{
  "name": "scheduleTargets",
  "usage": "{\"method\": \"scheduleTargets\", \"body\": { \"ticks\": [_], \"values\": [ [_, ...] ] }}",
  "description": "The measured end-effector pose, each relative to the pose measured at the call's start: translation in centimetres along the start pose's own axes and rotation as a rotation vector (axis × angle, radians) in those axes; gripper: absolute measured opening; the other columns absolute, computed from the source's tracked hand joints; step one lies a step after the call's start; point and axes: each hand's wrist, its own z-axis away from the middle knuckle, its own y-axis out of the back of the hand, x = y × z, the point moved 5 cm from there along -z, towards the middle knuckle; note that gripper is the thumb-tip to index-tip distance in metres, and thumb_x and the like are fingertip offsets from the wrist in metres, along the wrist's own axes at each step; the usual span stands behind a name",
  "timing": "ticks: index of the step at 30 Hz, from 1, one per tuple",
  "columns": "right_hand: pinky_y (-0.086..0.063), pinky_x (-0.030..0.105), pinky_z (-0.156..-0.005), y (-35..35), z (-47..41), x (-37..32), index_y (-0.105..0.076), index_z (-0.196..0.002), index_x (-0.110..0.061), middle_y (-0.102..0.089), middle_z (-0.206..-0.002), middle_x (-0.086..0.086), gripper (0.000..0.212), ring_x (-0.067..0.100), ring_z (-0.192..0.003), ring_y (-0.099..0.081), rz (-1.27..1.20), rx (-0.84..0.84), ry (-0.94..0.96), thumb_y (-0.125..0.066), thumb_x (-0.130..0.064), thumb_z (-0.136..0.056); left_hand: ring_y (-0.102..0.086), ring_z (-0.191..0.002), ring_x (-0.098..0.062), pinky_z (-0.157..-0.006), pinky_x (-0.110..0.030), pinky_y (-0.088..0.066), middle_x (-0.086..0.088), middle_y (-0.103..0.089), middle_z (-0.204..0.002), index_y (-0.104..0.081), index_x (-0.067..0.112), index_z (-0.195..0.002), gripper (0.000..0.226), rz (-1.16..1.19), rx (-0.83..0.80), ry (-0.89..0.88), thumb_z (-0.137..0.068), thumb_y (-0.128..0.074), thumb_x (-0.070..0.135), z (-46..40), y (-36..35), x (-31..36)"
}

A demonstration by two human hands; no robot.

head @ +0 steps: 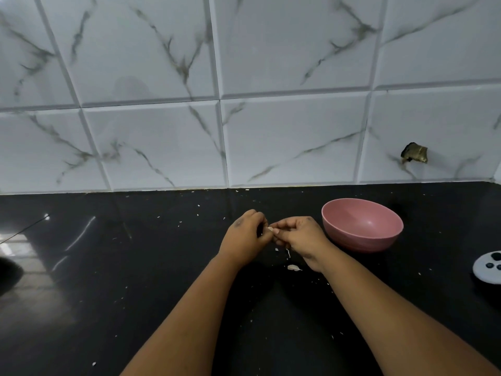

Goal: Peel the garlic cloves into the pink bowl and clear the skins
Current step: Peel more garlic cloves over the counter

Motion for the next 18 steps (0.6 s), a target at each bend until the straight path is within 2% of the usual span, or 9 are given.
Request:
{"method": "scheduleTargets", "body": {
  "ticks": [2, 5, 9, 12, 14, 18],
  "values": [
    [-0.054, 0.021, -0.072, 0.1, 0.0, -0.3, -0.070, -0.088, -0.007, -0.069, -0.081, 0.009, 0.010, 0.015, -0.076, -0.063, -0.111, -0.026, -0.013, -0.065, 0.001, -0.087, -0.047, -0.073, -0.013, -0.062, -0.022, -0.032, -0.001, -0.054, -0.082, -0.052, 0.015, -0.077, 0.014, 0.099, 0.008, 0.032, -0.090, -0.053, 0.020, 0.0, 0.1, -0.1],
    [-0.054, 0.021, -0.073, 0.2, -0.1, -0.7, -0.069, -0.095, -0.009, -0.069, -0.083, 0.007, 0.018, 0.014, -0.078, -0.065, -0.215, -0.036, -0.009, -0.060, 0.005, -0.089, -0.048, -0.072, -0.017, -0.065, -0.030, -0.033, -0.003, -0.053, -0.075, -0.049, 0.012, -0.072, 0.025, 0.207, -0.027, 0.123, -0.095, -0.044, 0.017, 0.2, -0.2, -0.4],
    [-0.053, 0.019, -0.068, 0.5, -0.1, -0.7, -0.071, -0.093, -0.010, -0.071, -0.084, 0.009, 0.015, 0.012, -0.075, -0.066, -0.142, 0.024, 0.015, -0.062, 0.002, -0.089, -0.045, -0.064, -0.011, -0.059, -0.028, -0.030, 0.002, -0.048, -0.068, -0.048, 0.015, -0.063, 0.039, 0.100, -0.013, 0.109, -0.097, -0.053, 0.034, 0.1, -0.4, -0.8],
    [-0.055, 0.018, -0.065, 0.8, -0.1, -0.5, -0.071, -0.091, -0.006, -0.072, -0.083, 0.012, 0.009, 0.014, -0.073, -0.067, -0.069, 0.077, 0.026, -0.066, 0.001, -0.086, -0.056, -0.068, -0.007, -0.061, -0.022, -0.042, 0.007, -0.060, -0.077, -0.063, 0.021, -0.075, 0.020, 0.141, 0.070, 0.122, -0.088, -0.066, 0.036, 0.1, -0.1, -1.1],
    [-0.055, 0.019, -0.065, 0.9, 0.0, -0.5, -0.070, -0.089, -0.005, -0.072, -0.081, 0.012, 0.006, 0.015, -0.071, -0.068, -0.030, 0.101, 0.034, -0.069, 0.000, -0.085, -0.061, -0.063, -0.003, -0.062, -0.021, -0.050, 0.010, -0.066, -0.077, -0.070, 0.027, -0.086, 0.003, 0.232, 0.094, 0.131, -0.085, -0.070, 0.030, 0.2, 0.1, -1.1],
    [-0.056, 0.022, -0.067, 0.9, -0.1, -0.5, -0.068, -0.088, -0.007, -0.071, -0.074, 0.007, 0.005, 0.014, -0.071, -0.069, 0.016, 0.150, 0.069, -0.071, -0.004, -0.084, -0.061, -0.061, 0.002, -0.059, -0.011, -0.046, 0.016, -0.067, -0.070, -0.076, 0.025, -0.090, 0.009, 0.336, 0.096, 0.112, -0.087, -0.070, 0.018, 0.4, 0.1, -0.5]
  ]
}}
